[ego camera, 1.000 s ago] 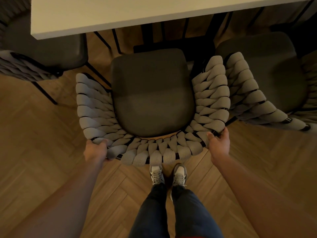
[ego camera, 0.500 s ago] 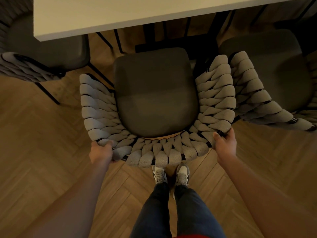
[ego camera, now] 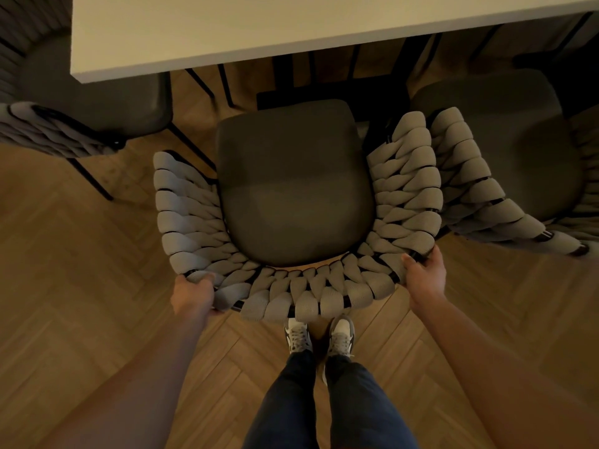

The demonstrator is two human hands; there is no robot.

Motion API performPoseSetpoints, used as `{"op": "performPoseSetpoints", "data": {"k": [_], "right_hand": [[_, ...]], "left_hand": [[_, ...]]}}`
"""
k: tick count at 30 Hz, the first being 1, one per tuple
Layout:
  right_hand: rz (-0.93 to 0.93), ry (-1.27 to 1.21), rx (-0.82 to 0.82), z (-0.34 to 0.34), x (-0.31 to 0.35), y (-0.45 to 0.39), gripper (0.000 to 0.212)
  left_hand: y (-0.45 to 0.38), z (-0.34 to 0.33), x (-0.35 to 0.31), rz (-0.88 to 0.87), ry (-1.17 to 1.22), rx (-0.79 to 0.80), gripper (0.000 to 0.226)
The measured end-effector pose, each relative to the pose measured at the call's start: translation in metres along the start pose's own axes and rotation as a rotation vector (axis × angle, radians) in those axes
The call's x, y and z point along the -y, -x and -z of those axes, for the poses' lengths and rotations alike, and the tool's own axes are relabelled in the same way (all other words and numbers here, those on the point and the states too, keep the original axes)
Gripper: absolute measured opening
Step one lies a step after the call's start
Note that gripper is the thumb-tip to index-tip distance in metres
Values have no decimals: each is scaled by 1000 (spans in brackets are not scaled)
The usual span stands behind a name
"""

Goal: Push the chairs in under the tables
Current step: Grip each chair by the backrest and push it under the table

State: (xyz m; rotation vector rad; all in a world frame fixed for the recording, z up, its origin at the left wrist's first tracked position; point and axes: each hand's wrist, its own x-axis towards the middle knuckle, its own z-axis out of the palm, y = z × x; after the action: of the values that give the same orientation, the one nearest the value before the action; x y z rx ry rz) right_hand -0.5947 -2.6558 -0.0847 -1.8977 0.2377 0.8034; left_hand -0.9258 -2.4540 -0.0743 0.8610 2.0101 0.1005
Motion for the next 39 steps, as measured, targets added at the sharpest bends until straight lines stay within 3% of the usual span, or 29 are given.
{"op": "performPoseSetpoints", "data": {"k": [12, 20, 23, 27, 30, 34, 39], "right_hand": [[0, 10, 3, -4, -2, 4, 61], [-11, 14, 17, -1, 2, 12, 68], [68, 98, -36, -2, 8, 27, 74], [286, 192, -94, -1, 14, 52, 66], [381, 252, -15, -9, 18, 72, 60], [377, 287, 264, -47, 14, 117, 61], [341, 394, 504, -116, -3, 164, 53]], "left_hand": [[-2, 1, -2, -33, 24, 3, 53], [15, -3, 1, -63, 40, -1, 65], [34, -2, 10, -115, 72, -36, 69], [62, 4, 21, -211, 71, -119, 55], [74, 12, 28, -246, 97, -144, 40], [76, 32, 33, -285, 115, -123, 19], [57, 67, 28, -345, 82, -65, 13]]}}
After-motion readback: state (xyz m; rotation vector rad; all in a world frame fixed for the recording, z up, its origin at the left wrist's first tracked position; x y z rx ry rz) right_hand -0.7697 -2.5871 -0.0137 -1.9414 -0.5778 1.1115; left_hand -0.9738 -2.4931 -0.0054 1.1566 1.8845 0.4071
